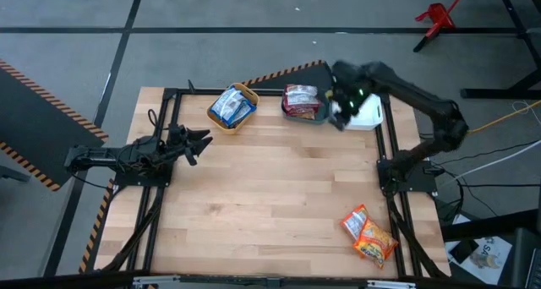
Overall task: Sort Maruchan noodles
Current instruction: Put the top orange noodle pack into the white bin
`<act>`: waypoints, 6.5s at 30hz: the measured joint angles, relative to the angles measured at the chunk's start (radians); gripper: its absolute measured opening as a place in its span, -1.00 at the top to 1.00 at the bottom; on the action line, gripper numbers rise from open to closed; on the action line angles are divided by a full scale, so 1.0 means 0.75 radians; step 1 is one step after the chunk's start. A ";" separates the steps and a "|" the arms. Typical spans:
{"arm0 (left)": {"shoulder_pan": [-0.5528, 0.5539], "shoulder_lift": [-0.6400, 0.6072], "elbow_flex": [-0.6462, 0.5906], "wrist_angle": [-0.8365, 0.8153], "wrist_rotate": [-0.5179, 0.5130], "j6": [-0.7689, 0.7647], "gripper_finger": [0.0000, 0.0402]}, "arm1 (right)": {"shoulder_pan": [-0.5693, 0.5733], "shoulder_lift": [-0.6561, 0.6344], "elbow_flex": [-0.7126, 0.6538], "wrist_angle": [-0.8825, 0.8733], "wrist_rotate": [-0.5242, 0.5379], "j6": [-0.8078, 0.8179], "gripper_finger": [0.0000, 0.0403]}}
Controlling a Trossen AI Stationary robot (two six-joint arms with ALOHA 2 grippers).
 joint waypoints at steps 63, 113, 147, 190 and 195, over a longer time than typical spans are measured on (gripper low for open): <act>0.000 0.000 0.000 0.000 -0.033 0.024 -0.06 | 2.155 -0.310 -1.073 0.870 0.360 2.186 0.94; 0.000 -0.001 0.000 0.001 -0.043 0.018 -0.06 | 0.777 -0.520 -0.836 0.628 0.394 0.655 0.62; 0.000 0.000 0.000 0.003 -0.080 0.012 -0.06 | 1.012 -0.342 -1.364 1.155 0.507 1.046 0.43; 0.000 -0.001 0.000 0.003 -0.078 0.024 -0.06 | 0.241 -0.325 -0.506 0.038 1.160 0.101 1.00; 0.000 0.000 0.000 0.003 -0.078 0.026 -0.06 | 0.127 -0.293 -0.541 0.127 1.197 -0.147 1.00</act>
